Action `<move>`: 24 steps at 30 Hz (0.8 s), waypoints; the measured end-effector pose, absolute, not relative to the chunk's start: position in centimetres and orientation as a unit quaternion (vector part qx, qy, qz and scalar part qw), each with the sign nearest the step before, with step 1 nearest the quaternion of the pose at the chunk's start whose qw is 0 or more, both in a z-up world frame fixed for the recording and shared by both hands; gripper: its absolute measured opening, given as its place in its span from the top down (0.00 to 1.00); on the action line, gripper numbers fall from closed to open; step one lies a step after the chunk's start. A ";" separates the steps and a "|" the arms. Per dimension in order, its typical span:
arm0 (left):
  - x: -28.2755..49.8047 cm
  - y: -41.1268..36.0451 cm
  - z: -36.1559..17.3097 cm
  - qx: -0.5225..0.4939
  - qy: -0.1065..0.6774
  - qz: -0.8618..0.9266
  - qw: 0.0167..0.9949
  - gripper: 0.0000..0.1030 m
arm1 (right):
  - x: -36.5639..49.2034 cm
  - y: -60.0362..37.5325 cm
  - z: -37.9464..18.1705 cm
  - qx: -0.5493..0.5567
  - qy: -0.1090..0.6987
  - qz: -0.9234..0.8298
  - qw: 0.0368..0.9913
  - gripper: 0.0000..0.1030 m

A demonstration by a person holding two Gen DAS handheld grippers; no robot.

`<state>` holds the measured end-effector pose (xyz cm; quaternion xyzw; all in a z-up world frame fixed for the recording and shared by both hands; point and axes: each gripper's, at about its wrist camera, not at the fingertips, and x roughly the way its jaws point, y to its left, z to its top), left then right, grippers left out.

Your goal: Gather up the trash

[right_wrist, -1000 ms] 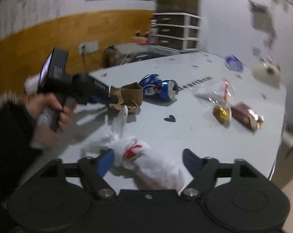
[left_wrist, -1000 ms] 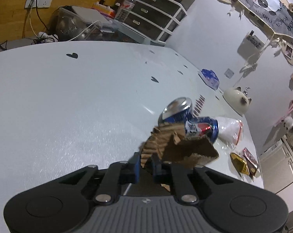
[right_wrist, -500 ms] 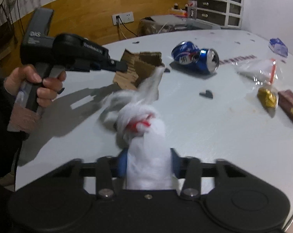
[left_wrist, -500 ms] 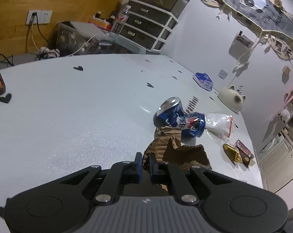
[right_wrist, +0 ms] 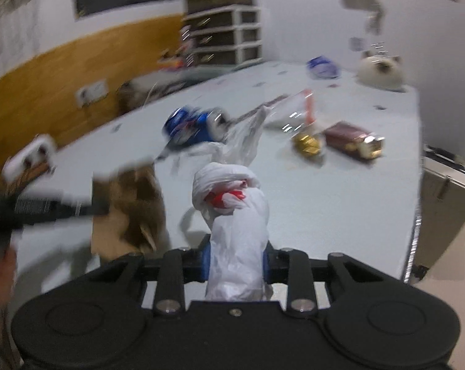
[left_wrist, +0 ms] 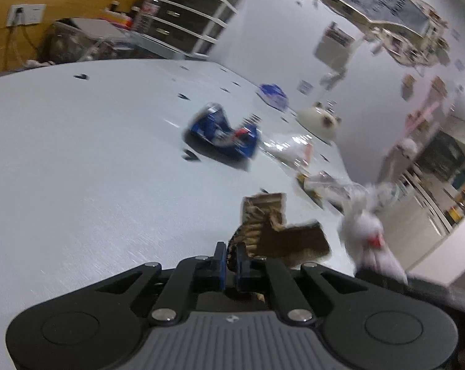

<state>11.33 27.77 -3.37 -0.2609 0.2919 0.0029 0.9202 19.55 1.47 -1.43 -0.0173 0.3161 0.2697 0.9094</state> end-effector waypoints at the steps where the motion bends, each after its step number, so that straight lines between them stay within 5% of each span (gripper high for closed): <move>1: 11.2 27.2 -3.3 -0.257 0.294 -0.005 0.921 0.95 | 19.7 1.5 -1.2 -0.012 0.312 0.267 0.912 0.70; 8: 11.7 24.5 -3.7 -0.244 0.305 -0.042 0.920 0.93 | 20.0 3.1 -2.5 -0.021 0.323 0.285 0.902 0.70; 10: 12.0 24.5 -4.2 -0.255 0.312 -0.043 0.914 0.83 | 20.0 2.9 -2.8 -0.011 0.328 0.287 0.900 0.70; 15: 12.6 24.7 -5.3 -0.273 0.321 -0.041 0.906 0.81 | 19.6 2.3 -2.8 -0.002 0.326 0.292 0.899 0.70; 24: 14.0 24.3 -5.2 -0.262 0.306 -0.051 0.914 0.60 | 20.0 1.6 -3.6 -0.009 0.339 0.278 0.899 0.70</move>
